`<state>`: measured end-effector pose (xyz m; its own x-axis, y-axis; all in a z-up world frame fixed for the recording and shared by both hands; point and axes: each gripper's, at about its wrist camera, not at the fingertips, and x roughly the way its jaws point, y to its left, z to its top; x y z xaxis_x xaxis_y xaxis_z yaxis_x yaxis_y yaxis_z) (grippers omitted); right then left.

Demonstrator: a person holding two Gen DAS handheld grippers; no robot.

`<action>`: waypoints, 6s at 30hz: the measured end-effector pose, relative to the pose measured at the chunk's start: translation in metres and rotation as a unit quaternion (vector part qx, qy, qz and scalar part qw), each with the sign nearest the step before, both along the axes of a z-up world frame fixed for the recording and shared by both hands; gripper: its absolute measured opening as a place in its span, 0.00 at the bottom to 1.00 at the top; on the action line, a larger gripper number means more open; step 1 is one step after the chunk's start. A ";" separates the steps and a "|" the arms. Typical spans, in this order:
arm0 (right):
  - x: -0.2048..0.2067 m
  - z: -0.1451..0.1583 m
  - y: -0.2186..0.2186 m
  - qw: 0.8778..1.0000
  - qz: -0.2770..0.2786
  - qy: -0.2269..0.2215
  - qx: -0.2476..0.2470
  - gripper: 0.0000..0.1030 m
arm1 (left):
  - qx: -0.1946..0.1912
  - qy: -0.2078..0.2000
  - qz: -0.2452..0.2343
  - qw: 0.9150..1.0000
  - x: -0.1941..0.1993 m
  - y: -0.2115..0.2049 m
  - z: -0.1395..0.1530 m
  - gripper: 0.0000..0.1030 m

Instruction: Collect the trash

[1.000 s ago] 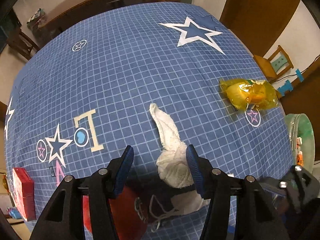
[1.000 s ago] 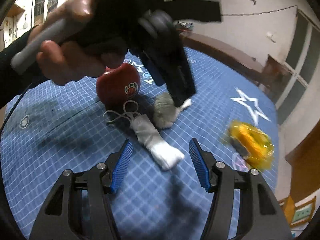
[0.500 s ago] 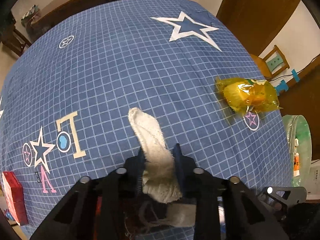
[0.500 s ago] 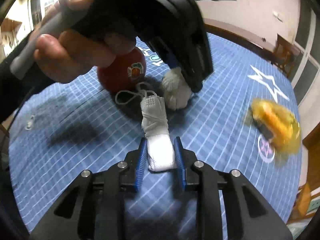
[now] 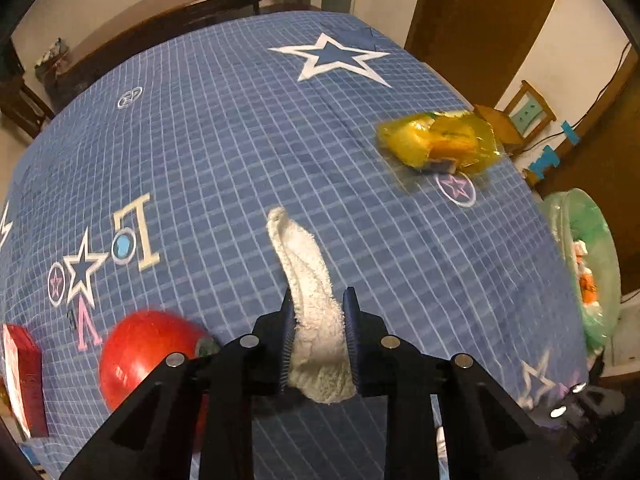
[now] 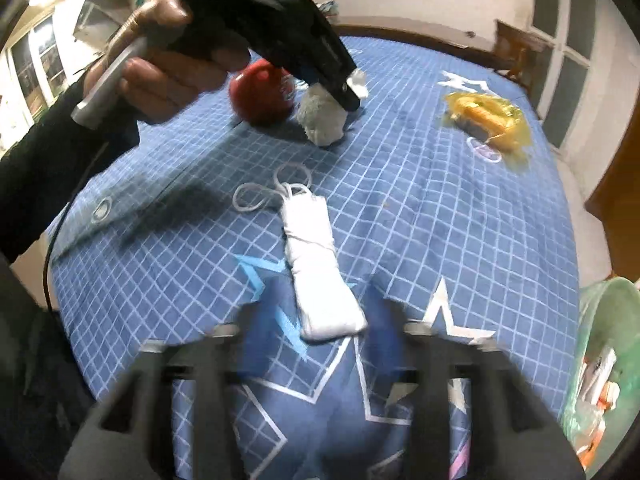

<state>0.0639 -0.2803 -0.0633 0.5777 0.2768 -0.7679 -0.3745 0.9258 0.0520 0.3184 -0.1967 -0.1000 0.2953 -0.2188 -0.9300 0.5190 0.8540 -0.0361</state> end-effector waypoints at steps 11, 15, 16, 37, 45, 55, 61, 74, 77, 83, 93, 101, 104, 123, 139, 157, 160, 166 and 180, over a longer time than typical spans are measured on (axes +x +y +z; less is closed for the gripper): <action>-0.001 -0.006 0.006 1.000 -0.025 -0.013 -0.010 0.24 | 0.053 -0.059 -0.011 0.997 -0.025 -0.013 -0.005 0.27; -0.020 0.008 -0.017 0.996 -0.081 -0.030 0.025 0.23 | 0.005 -0.093 -0.001 0.996 -0.044 -0.003 0.027 0.26; -0.021 0.013 -0.026 0.994 -0.099 -0.036 0.034 0.23 | -0.012 -0.102 0.001 0.995 -0.051 -0.001 0.038 0.26; -0.078 0.098 -0.069 0.926 -0.301 -0.227 0.017 0.23 | -0.061 -0.271 0.050 0.959 -0.189 -0.039 0.092 0.25; -0.092 0.112 -0.084 0.913 -0.324 -0.247 0.006 0.23 | -0.055 -0.293 0.023 0.954 -0.206 -0.067 0.097 0.25; -0.123 0.130 -0.153 0.876 -0.413 -0.249 -0.018 0.24 | -0.079 -0.302 -0.076 0.947 -0.228 -0.154 0.109 0.25; -0.138 0.129 -0.189 0.859 -0.453 -0.236 -0.033 0.23 | -0.098 -0.273 -0.150 0.945 -0.241 -0.219 0.096 0.25; -0.141 0.095 -0.214 0.856 -0.482 -0.186 -0.021 0.24 | -0.095 -0.208 -0.218 0.949 -0.231 -0.280 0.052 0.25; -0.139 0.093 -0.213 0.858 -0.480 -0.180 -0.021 0.24 | -0.090 -0.206 -0.221 0.949 -0.230 -0.282 0.044 0.26; -0.132 0.093 -0.220 0.861 -0.477 -0.175 -0.019 0.24 | -0.085 -0.208 -0.224 0.948 -0.223 -0.280 0.044 0.25; -0.127 0.091 -0.234 0.865 -0.473 -0.166 -0.007 0.24 | -0.079 -0.211 -0.233 0.946 -0.221 -0.286 0.043 0.26; -0.122 0.087 -0.247 0.868 -0.468 -0.168 0.004 0.45 | -0.067 -0.230 -0.239 0.941 -0.224 -0.289 0.039 0.62; -0.124 0.084 -0.249 0.867 -0.471 -0.163 0.009 0.45 | -0.071 -0.226 -0.239 0.942 -0.222 -0.285 0.038 0.62; -0.200 0.106 -0.211 0.825 -0.514 -0.234 0.015 0.86 | -0.141 -0.277 -0.241 0.919 -0.275 -0.198 0.066 0.94; -0.231 0.109 -0.182 0.789 -0.566 -0.236 -0.041 0.94 | -0.181 -0.284 -0.233 0.912 -0.315 -0.156 0.078 0.95; -0.226 0.097 -0.180 0.795 -0.568 -0.203 -0.064 0.94 | -0.154 -0.261 -0.271 0.914 -0.319 -0.174 0.066 0.95; -0.226 0.095 -0.179 0.796 -0.568 -0.200 -0.062 0.94 | -0.162 -0.253 -0.269 0.915 -0.316 -0.174 0.065 0.95; -0.226 0.093 -0.182 0.796 -0.570 -0.194 -0.059 0.94 | -0.184 -0.258 -0.262 0.911 -0.314 -0.172 0.064 0.95; -0.224 0.089 -0.181 0.799 -0.568 -0.190 -0.055 0.94 | -0.217 -0.287 -0.239 0.902 -0.313 -0.172 0.064 0.95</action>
<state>-0.1599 -0.4616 0.0253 0.6062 -0.6485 -0.4604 0.7408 0.6711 0.0300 0.0052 -0.3686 -0.0358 0.4759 -0.7557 -0.4499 0.8641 0.4972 0.0789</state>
